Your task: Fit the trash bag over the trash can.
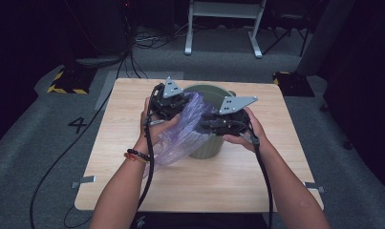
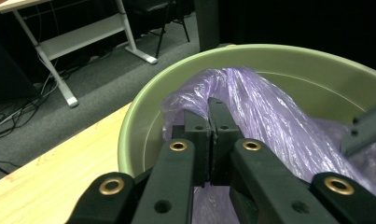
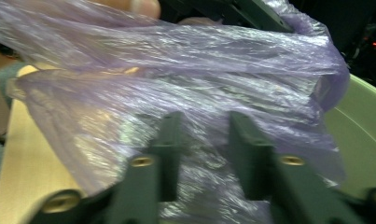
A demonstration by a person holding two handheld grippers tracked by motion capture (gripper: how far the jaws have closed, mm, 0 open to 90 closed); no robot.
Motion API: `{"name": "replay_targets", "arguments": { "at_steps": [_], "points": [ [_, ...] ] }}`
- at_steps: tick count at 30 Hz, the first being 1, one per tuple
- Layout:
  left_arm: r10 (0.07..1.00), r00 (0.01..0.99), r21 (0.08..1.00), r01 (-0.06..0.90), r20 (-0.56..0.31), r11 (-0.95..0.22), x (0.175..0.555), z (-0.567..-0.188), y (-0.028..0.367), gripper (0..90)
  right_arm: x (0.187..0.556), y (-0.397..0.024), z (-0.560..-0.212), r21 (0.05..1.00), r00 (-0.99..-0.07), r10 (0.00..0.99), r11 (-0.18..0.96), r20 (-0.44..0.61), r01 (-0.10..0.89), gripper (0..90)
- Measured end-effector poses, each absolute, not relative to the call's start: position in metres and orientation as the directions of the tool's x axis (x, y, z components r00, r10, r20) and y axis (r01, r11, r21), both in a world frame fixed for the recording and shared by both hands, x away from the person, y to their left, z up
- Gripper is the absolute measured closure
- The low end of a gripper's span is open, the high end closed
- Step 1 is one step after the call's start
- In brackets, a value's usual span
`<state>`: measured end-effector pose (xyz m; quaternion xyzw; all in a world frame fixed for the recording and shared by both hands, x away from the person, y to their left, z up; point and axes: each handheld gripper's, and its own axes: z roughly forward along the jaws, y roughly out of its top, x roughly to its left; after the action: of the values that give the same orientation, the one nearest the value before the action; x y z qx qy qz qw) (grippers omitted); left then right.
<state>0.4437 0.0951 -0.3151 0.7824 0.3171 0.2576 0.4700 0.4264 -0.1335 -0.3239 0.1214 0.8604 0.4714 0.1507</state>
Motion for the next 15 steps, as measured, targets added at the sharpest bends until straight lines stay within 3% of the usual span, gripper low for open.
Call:
{"name": "replay_targets", "arguments": {
  "at_steps": [4,9,15],
  "points": [
    [0.737,0.667,0.894,0.253,0.114,-0.368,0.446,-0.314,0.093,84.3,0.429,-0.136,-0.325,0.858,-0.910,0.382,0.511,-0.163,0.061,88.3],
    [0.746,0.657,0.888,0.276,0.105,-0.368,0.448,-0.315,0.097,73.7,0.437,-0.150,-0.324,0.879,-0.864,0.477,0.468,-0.160,0.096,90.0],
    [0.763,0.646,0.917,0.314,-0.016,-0.246,0.454,-0.314,0.112,32.8,0.450,-0.167,-0.323,0.897,-0.798,0.584,0.419,-0.150,0.139,90.0]
  ]
}}
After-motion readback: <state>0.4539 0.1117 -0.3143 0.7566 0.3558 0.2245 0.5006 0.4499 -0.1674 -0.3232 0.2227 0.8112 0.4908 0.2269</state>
